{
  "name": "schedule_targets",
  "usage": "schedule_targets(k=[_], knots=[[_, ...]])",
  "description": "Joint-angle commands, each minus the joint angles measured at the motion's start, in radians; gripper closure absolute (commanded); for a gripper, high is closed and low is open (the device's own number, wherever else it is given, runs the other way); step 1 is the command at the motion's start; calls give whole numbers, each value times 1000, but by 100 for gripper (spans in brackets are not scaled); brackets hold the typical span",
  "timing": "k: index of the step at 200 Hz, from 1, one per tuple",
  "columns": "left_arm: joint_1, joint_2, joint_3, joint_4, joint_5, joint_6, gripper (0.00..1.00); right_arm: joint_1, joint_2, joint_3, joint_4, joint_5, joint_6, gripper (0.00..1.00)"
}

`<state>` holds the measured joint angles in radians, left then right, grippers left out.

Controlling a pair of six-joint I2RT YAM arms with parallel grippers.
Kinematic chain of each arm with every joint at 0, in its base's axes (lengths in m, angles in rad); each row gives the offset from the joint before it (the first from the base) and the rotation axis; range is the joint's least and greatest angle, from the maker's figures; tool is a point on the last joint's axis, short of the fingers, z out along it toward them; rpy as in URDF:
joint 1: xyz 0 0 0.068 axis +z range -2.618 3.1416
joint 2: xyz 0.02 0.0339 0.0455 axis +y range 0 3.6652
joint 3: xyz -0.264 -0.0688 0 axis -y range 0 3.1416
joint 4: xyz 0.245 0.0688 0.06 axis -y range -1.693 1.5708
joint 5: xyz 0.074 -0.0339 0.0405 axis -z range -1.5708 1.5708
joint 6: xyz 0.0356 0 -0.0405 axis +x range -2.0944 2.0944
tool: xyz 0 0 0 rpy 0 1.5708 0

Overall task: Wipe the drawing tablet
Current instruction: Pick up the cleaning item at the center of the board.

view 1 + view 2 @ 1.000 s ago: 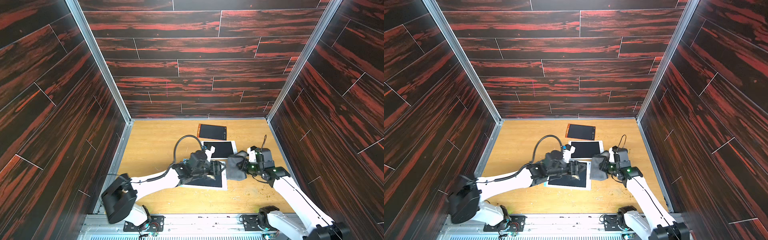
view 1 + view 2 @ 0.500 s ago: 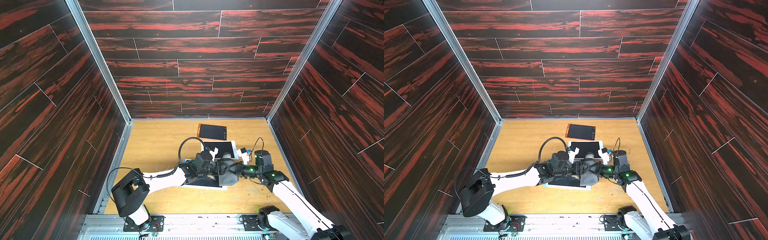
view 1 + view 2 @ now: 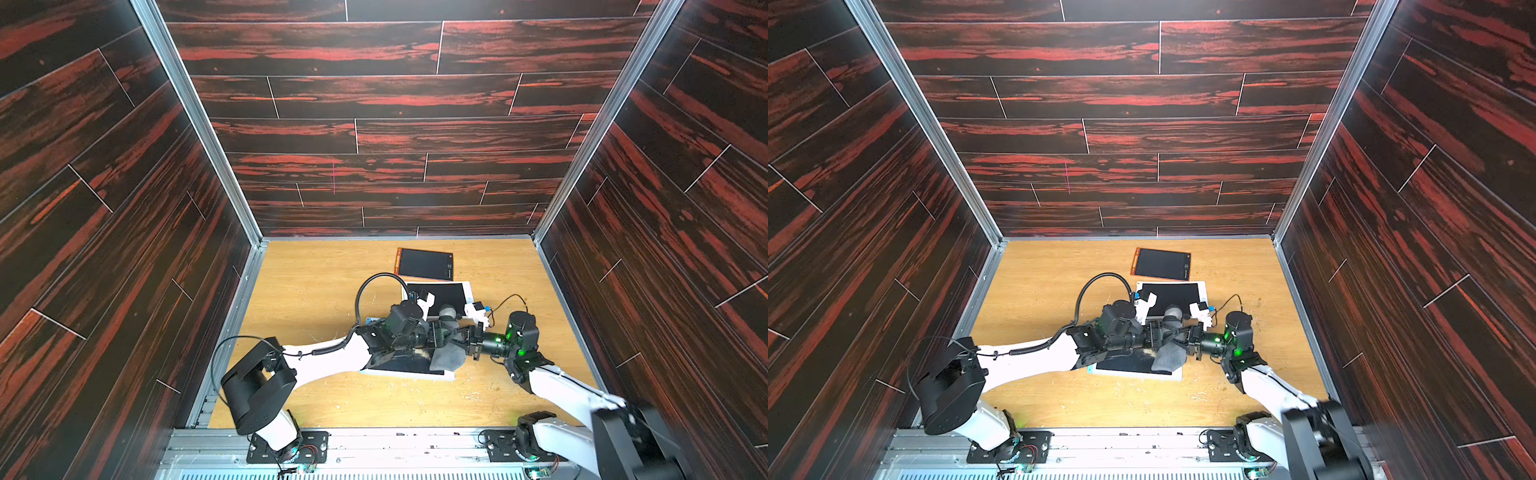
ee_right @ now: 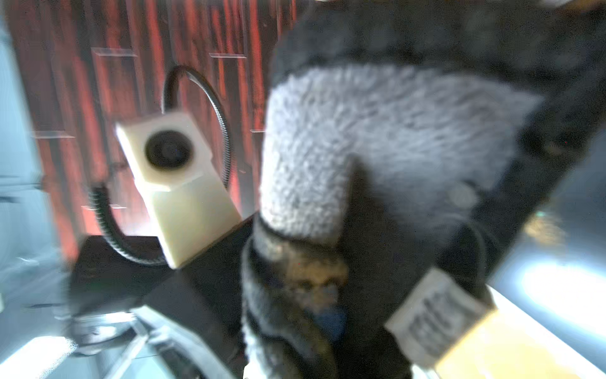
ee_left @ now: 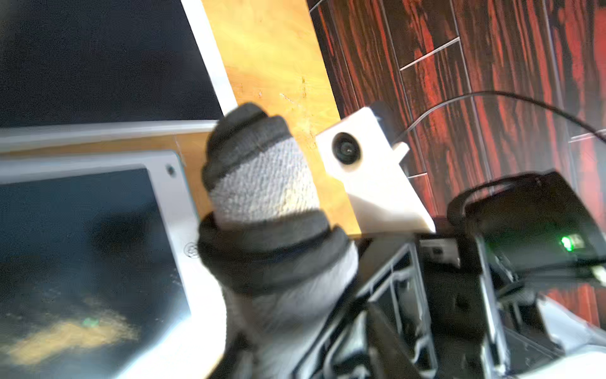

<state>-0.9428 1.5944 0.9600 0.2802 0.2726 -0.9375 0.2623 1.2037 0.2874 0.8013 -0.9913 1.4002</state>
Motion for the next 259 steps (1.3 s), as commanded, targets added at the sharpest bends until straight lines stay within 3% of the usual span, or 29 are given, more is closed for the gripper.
schedule_targets(k=[1,13,46,57,88,139,159,191,226,244,259], knots=[[-28,4,9,58,5,1,84,74,61,5,411,-151,159,97],[-28,3,12,51,7,3,100,80,87,1,423,-152,156,94],[-27,-22,11,0,-4,38,100,83,83,8,308,-159,72,77],[-25,-32,5,-10,-16,47,100,83,53,24,162,-155,-17,74],[-19,-53,-3,-11,-15,57,100,83,-75,124,-386,-86,-350,51],[0,-98,-29,-26,-38,58,100,80,-152,304,-953,95,-720,48],[24,-141,-78,31,-44,10,100,79,-163,285,-943,118,-727,42],[63,-166,-195,341,-3,-172,100,78,-221,235,-813,82,-689,35],[77,-179,-198,475,74,-270,100,79,-283,233,-743,24,-671,26],[83,-202,-234,594,34,-340,100,78,-305,221,-702,7,-634,18],[94,-226,-272,689,-22,-394,100,78,-313,204,-643,-19,-590,16]])
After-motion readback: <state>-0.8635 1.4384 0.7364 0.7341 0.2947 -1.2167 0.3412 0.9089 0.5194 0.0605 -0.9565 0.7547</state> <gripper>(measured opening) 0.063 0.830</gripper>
